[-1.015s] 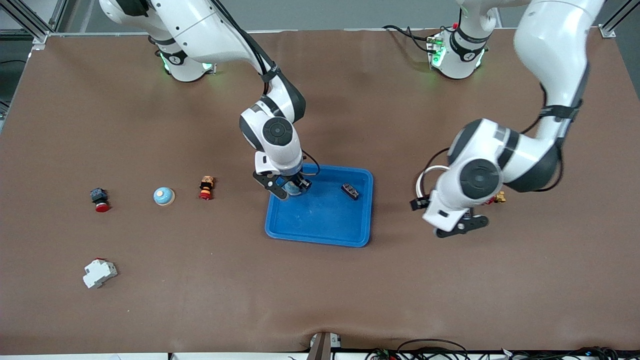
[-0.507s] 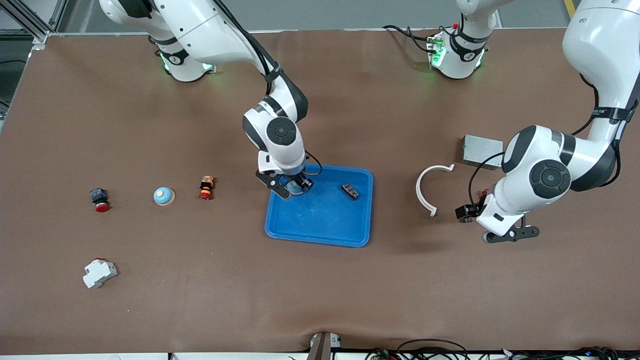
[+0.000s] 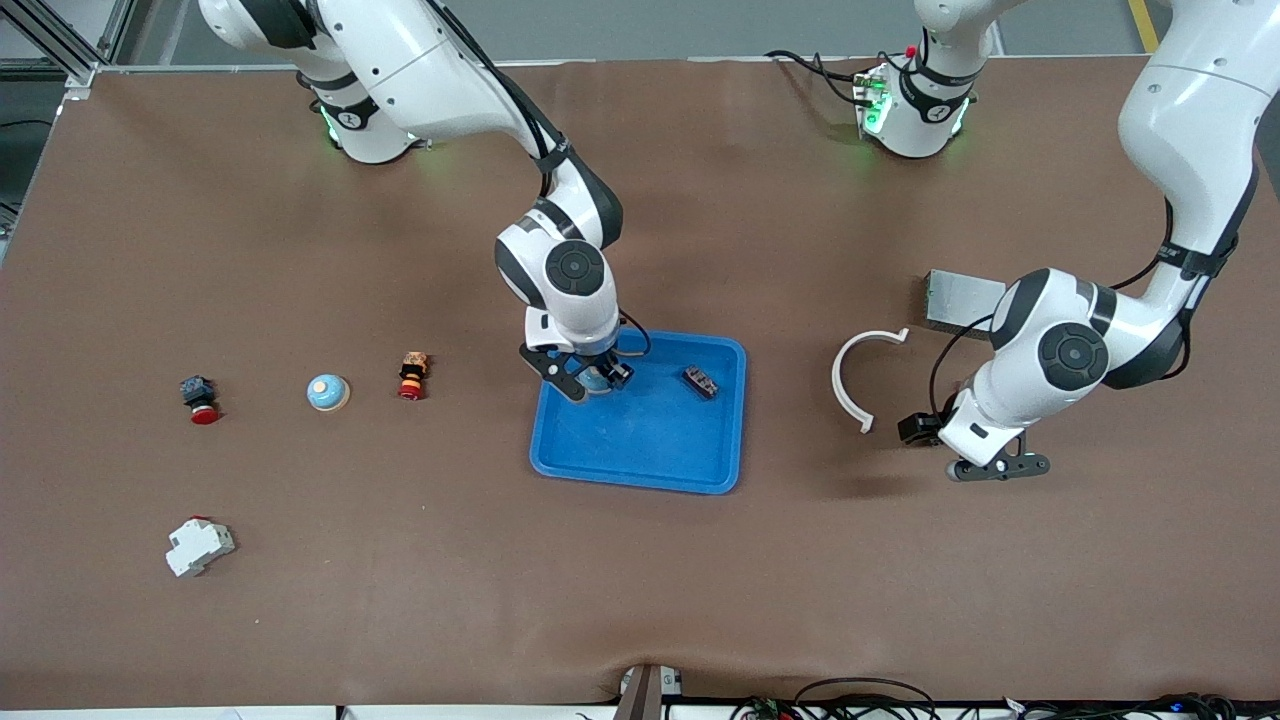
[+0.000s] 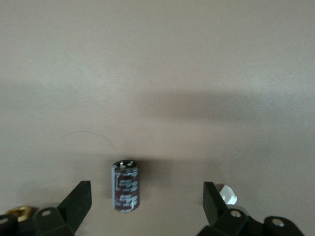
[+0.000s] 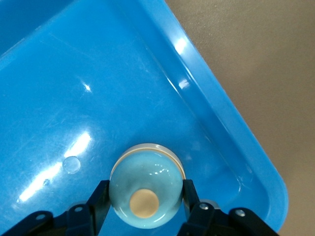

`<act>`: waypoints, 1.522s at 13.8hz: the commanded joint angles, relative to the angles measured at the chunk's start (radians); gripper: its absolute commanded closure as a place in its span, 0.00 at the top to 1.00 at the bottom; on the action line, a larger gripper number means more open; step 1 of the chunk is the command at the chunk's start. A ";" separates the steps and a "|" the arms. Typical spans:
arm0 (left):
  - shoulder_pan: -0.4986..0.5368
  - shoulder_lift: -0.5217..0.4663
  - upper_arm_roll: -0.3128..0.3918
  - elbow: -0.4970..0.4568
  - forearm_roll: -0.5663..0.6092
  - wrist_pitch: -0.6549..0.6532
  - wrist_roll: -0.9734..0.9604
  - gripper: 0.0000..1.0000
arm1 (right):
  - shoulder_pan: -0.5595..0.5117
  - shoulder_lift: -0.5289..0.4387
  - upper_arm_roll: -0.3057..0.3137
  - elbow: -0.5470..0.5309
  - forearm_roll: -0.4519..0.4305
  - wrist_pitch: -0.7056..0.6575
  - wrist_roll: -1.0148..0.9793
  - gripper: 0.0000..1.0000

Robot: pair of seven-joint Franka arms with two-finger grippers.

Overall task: Place electrolytic capacitor and blue bell in tray
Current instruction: 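Release the capacitor, reach the second one while the right gripper releases the bell, then grasp the second capacitor with the left gripper while the right gripper reaches the bell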

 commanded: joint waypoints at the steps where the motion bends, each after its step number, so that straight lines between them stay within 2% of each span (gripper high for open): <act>1: 0.028 0.026 -0.014 -0.023 0.030 0.039 0.005 1.00 | 0.017 0.021 -0.013 0.030 -0.021 -0.007 0.027 1.00; 6: 0.034 0.030 0.017 -0.050 0.078 0.040 0.005 1.00 | 0.017 0.011 -0.013 0.070 -0.025 -0.036 0.019 1.00; 10: 0.034 0.031 0.021 -0.057 0.082 0.040 -0.017 1.00 | -0.001 0.003 -0.013 0.194 -0.038 -0.245 -0.077 1.00; 11: 0.034 0.031 0.021 -0.060 0.080 0.040 -0.032 0.84 | -0.020 -0.012 -0.013 0.196 -0.038 -0.281 -0.149 1.00; 12: 0.034 0.030 0.021 -0.061 0.077 0.039 -0.060 0.60 | -0.041 -0.037 -0.013 0.193 -0.038 -0.313 -0.203 1.00; 13: 0.034 0.033 0.021 -0.063 0.077 0.039 -0.086 0.42 | -0.058 -0.057 -0.016 0.186 -0.039 -0.341 -0.236 1.00; 16: 0.034 0.037 0.021 -0.063 0.077 0.039 -0.118 0.05 | -0.144 -0.136 -0.027 0.150 -0.042 -0.361 -0.344 1.00; 17: 0.034 0.037 0.021 -0.064 0.077 0.039 -0.133 0.00 | -0.187 -0.179 -0.029 0.118 -0.050 -0.361 -0.419 1.00; 21: 0.027 0.030 0.018 -0.063 0.076 0.039 -0.230 0.00 | -0.357 -0.334 -0.029 -0.025 -0.055 -0.353 -0.718 1.00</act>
